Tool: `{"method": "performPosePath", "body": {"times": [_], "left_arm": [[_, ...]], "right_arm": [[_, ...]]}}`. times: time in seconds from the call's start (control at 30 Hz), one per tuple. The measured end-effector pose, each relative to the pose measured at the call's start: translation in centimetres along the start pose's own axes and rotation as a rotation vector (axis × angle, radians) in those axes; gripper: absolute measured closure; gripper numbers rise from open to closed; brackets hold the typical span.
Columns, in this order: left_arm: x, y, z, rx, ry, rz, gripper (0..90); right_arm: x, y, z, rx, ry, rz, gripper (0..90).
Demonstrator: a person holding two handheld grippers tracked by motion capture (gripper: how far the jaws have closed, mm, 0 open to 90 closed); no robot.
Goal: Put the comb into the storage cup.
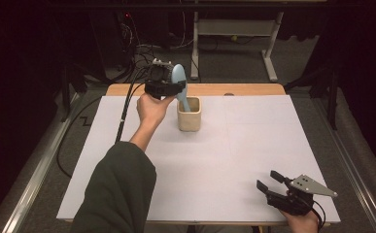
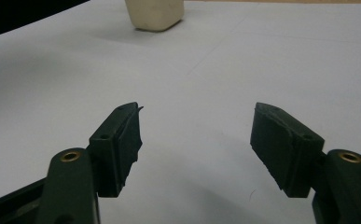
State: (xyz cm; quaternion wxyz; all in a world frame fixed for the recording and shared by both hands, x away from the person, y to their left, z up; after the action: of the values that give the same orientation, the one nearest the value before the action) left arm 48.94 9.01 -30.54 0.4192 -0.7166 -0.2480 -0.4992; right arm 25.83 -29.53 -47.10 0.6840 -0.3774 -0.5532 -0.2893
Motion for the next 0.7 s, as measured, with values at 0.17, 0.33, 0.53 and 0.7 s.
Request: {"method": "performPosePath", "body": {"times": [0.17, 0.33, 0.53, 0.7], "left_arm": [[-0.5, 0.2, 0.0, -0.008, -0.01, -0.001, 51.5], [-1.0, 0.5, 0.1, -0.008, -0.013, 0.009, 51.5], [-1.5, 0.9, 0.0, -0.013, -0.014, 0.019, 51.3], [-1.7, 1.2, -0.2, -0.019, -0.008, 0.025, 51.3]], "right_arm": [[0.0, 0.0, 0.0, -0.001, -0.002, -0.002, 33.9], [0.0, 0.0, 0.0, -0.001, 0.002, -0.001, 33.9], [0.0, 0.0, 0.0, 0.0, 0.0, 0.001, 33.9], [0.0, 0.0, 0.0, -0.001, -0.001, -0.001, 33.9]]}}
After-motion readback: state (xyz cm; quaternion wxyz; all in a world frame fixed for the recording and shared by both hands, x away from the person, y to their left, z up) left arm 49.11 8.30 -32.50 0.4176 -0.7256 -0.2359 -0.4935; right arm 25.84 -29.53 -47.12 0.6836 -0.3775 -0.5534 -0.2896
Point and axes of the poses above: each handheld gripper's, and its own axes: y roughly forward along the jaws, x roughly out of its top, z roughly to its left, the point moved 1 cm from there along y, roughly forward along the jaws, and after that the axes turned 13 degrees about -z, right-handed, at the moved point
